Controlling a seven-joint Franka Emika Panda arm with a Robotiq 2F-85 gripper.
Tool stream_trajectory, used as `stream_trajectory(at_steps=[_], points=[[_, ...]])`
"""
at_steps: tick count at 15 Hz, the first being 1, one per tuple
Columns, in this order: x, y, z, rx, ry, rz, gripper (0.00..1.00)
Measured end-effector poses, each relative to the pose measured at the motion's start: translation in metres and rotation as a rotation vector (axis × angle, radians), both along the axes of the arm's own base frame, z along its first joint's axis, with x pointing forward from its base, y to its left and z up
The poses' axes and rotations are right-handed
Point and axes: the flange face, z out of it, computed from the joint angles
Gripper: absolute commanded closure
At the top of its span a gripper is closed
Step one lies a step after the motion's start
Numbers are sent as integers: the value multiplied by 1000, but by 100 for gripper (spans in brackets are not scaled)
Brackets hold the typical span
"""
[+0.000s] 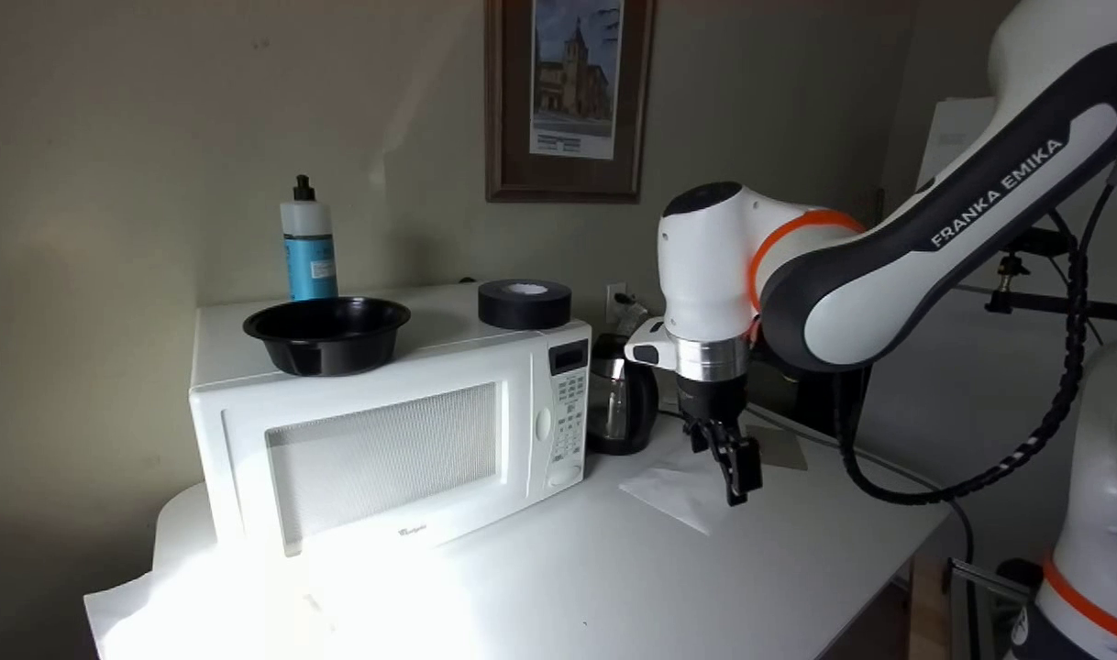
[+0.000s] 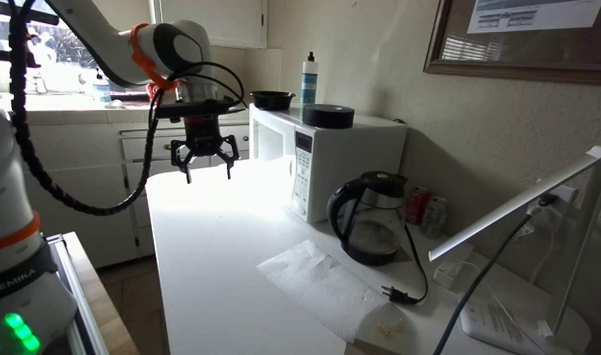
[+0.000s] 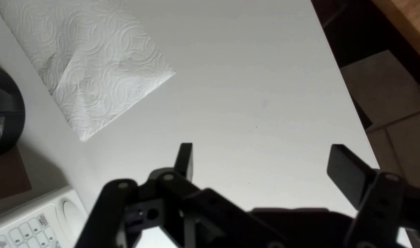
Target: Open the microwave.
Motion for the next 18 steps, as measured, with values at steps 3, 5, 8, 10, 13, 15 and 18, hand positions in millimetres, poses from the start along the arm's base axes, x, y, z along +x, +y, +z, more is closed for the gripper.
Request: stream_trajectory(at_steps=[3,5,8,10,13,15,18], points=[[-2,0,-23,-54,98,78,0],[-1,-1,-34,-84,141,102,0],[0,-1,-32,-83,134,101,0],[1,-1,-31,-83,131,101,0],[-2,8,-32,-152,138,197,0],[-10,23,-36,-198,161,275,0],[-22,45,-47,-238,209,404,0]])
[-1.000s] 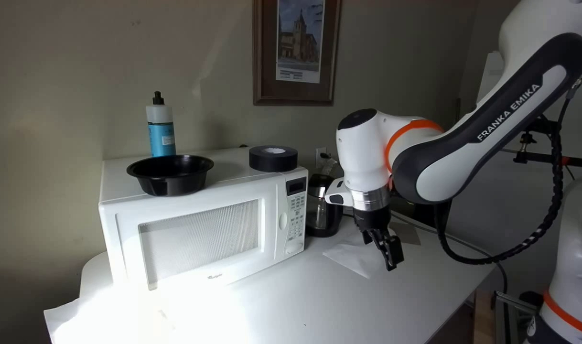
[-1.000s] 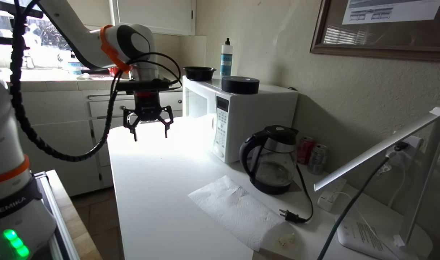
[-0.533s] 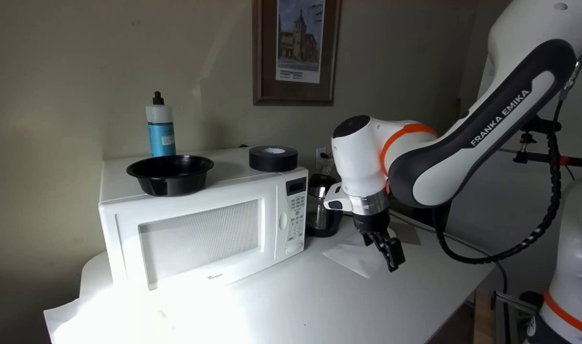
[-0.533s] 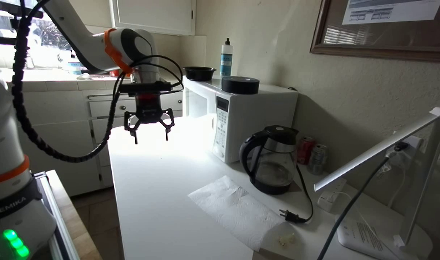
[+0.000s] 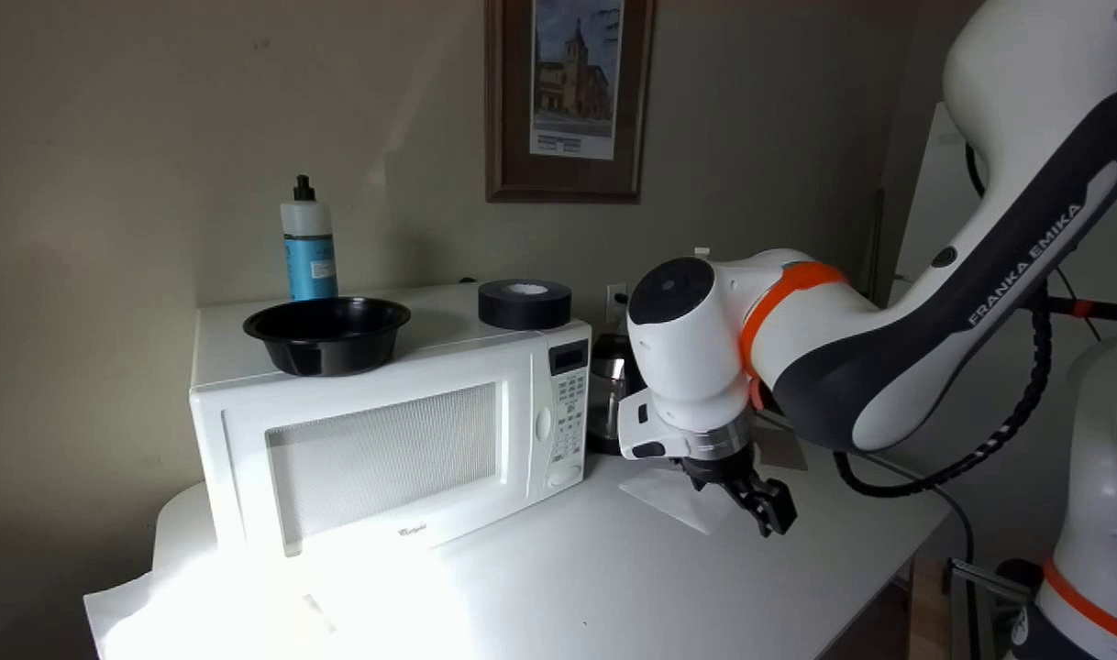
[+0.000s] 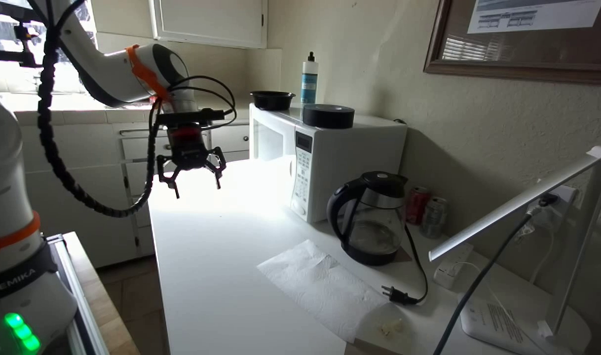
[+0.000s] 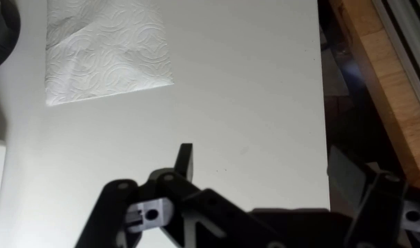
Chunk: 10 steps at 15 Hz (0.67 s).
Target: Open the microwave.
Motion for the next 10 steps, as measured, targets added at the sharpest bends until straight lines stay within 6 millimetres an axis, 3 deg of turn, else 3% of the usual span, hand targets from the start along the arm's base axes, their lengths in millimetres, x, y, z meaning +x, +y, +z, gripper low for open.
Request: stream_trajectory(at_steps=[3,6,10], points=[[-7,7,-18,-45,66,110,0],[-9,-4,-40,-157,152,167,0],[8,-25,-57,-336,232,219,0]])
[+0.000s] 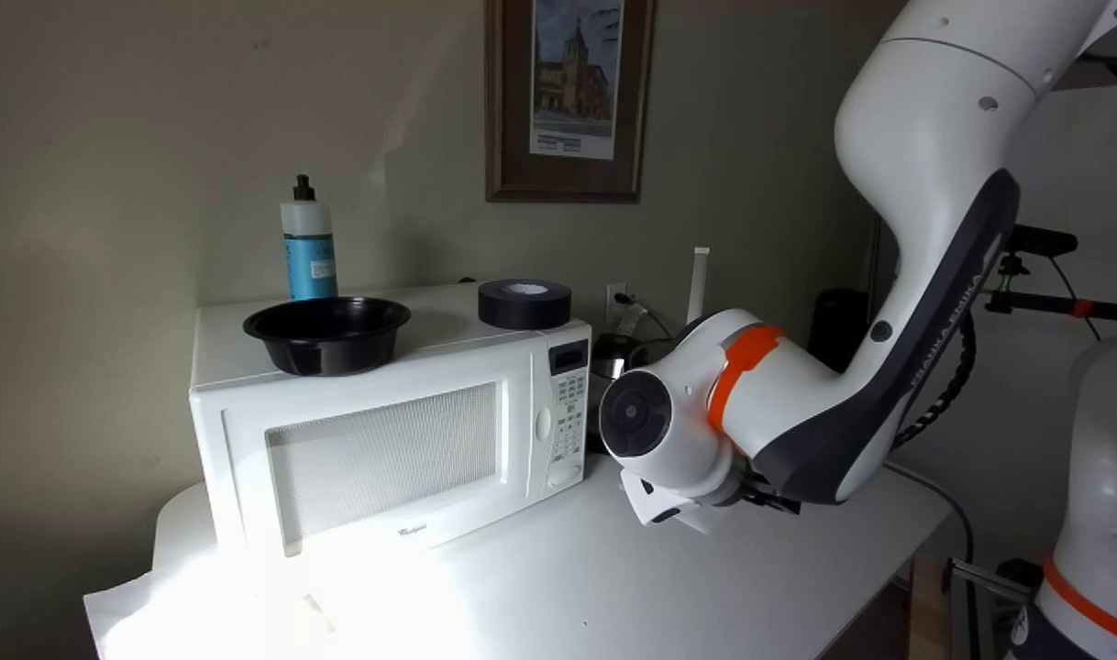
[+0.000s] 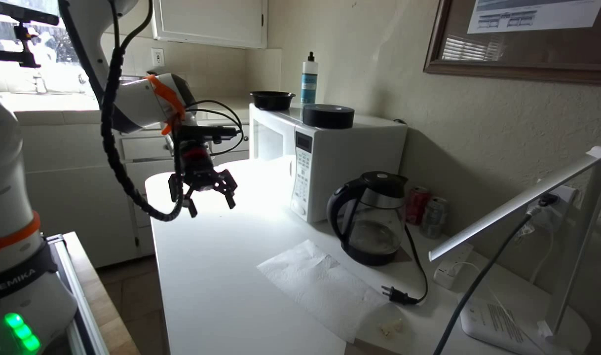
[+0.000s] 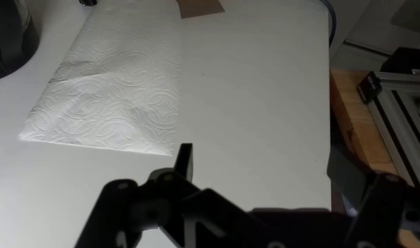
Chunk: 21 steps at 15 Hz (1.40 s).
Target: Open the microwave.
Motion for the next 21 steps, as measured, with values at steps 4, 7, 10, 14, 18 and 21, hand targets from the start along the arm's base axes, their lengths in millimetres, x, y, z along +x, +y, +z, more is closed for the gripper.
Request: stream_trajectory(at_steps=[4,7,10,14,18,21], points=[[10,0,-7,-20,15,5,0],[12,5,-6,-43,1,88,0],[8,18,-10,-57,-8,247,0],[-5,15,-27,-66,11,490,0],[-8,-10,-40,-88,45,729,0],[1,-27,-40,-110,56,828,0]])
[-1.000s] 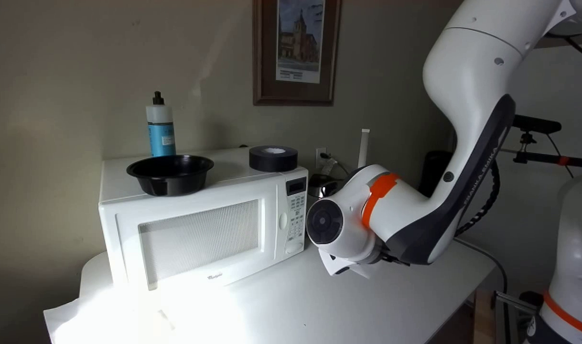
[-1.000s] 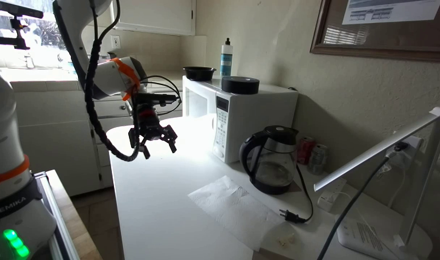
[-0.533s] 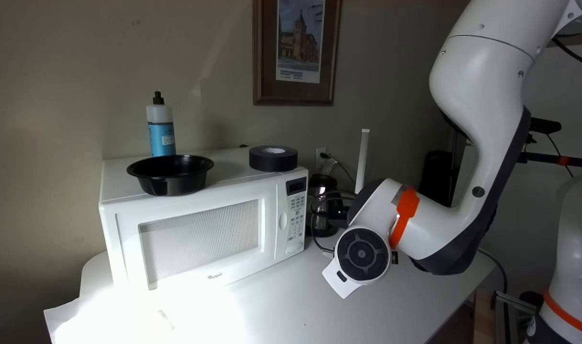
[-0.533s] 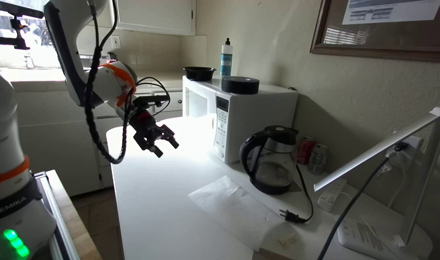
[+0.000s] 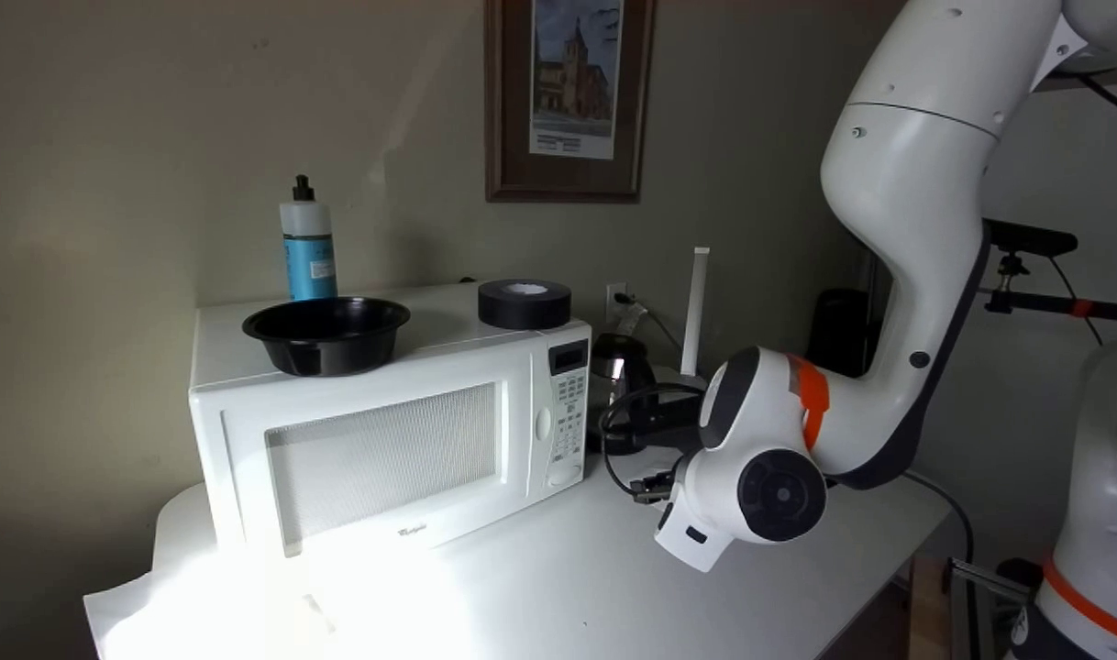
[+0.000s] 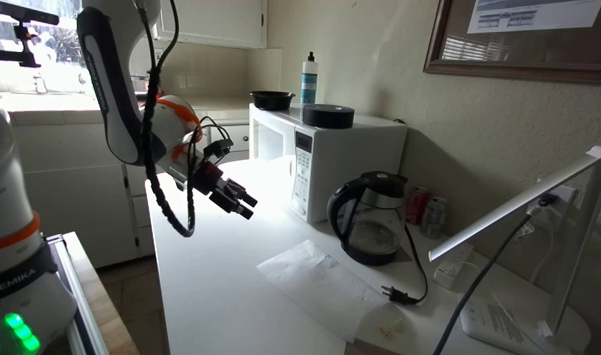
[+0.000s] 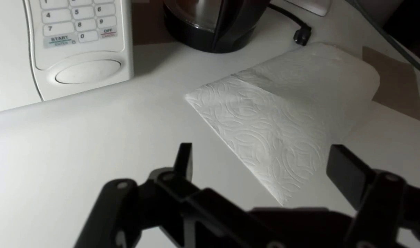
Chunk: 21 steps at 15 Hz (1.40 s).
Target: Open the microwave.
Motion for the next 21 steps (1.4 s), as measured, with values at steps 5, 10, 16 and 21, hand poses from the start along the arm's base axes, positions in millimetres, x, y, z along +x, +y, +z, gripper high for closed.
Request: stream_trajectory(at_steps=[5,10,16,21], points=[[1,0,0,-4,3,12,0],[11,3,3,2,-121,263,0],[13,1,-13,122,-242,488,0],[13,-5,-18,122,-232,438,0]])
